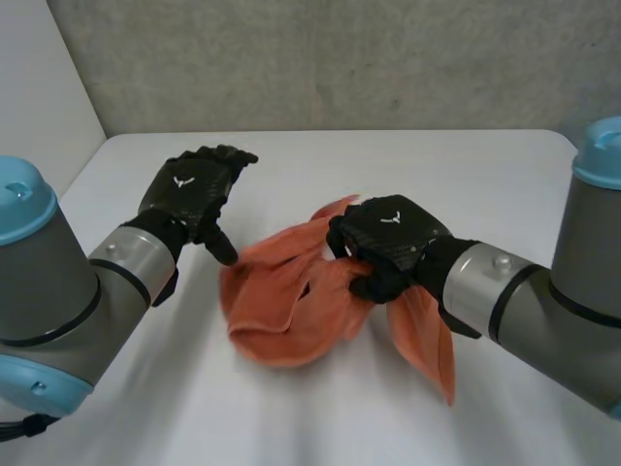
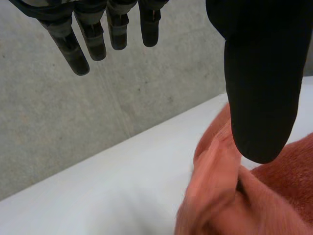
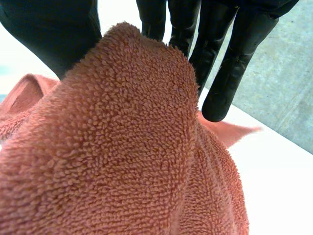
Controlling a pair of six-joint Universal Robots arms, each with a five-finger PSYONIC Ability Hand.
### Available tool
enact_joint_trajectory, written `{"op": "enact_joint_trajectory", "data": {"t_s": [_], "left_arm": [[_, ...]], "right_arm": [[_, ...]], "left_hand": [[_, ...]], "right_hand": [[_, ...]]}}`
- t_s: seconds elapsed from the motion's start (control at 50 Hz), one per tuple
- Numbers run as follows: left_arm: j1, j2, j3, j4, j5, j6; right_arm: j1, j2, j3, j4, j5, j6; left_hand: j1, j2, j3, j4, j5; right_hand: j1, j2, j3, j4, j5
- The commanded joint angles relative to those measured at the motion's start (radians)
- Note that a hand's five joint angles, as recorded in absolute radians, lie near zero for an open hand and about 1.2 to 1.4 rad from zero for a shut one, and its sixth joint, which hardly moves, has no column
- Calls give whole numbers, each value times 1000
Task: Fold the laundry
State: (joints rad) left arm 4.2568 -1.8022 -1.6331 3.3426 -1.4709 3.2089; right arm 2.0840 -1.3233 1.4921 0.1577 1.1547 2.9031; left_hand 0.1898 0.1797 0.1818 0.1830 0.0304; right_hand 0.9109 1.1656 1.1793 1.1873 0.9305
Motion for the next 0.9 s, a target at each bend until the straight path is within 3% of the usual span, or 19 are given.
{"op": "enact_joint_trajectory", "data": {"t_s": [0.02, 0.12, 0.2, 0.34, 0.48, 0.56, 0.7, 0.9], "left_arm": [[-20, -83, -33, -15, 37, 2], [-60, -155, -34, -37, 135, 3], [-64, -180, -34, -37, 152, 12], [-68, -209, -17, -25, 118, 11], [-64, -261, 32, 63, 4, 26], [-64, -292, 45, 74, 4, 60], [-64, -368, 45, 75, 4, 216], [-98, -350, 44, 78, 7, 238]], "right_arm": [[4, -79, 34, 11, 6, -16], [4, -103, 50, 6, 11, -18], [-7, -106, 51, 5, 19, -18], [-15, -102, 79, 13, 37, -32], [-15, -102, 122, 3, 26, -35], [-24, -102, 123, 2, 28, -35], [-64, -105, 128, -4, 19, -35], [-61, -88, 103, -23, 20, -39]], "left_hand": [[-3, 7, 5, 4, -18], [-3, 7, 5, 4, -18], [3, 13, 11, 10, -12], [12, 22, 20, 19, -3], [30, 40, 37, 36, 14], [44, 54, 52, 51, 29], [88, 98, 96, 95, 73], [68, 78, 76, 75, 53]], "right_hand": [[485, 231, 217, 209, 291], [485, 231, 217, 209, 291], [485, 231, 217, 209, 291], [485, 231, 217, 209, 291], [485, 231, 217, 209, 291], [485, 231, 217, 209, 291], [485, 231, 217, 209, 291], [485, 231, 217, 209, 291]]}}
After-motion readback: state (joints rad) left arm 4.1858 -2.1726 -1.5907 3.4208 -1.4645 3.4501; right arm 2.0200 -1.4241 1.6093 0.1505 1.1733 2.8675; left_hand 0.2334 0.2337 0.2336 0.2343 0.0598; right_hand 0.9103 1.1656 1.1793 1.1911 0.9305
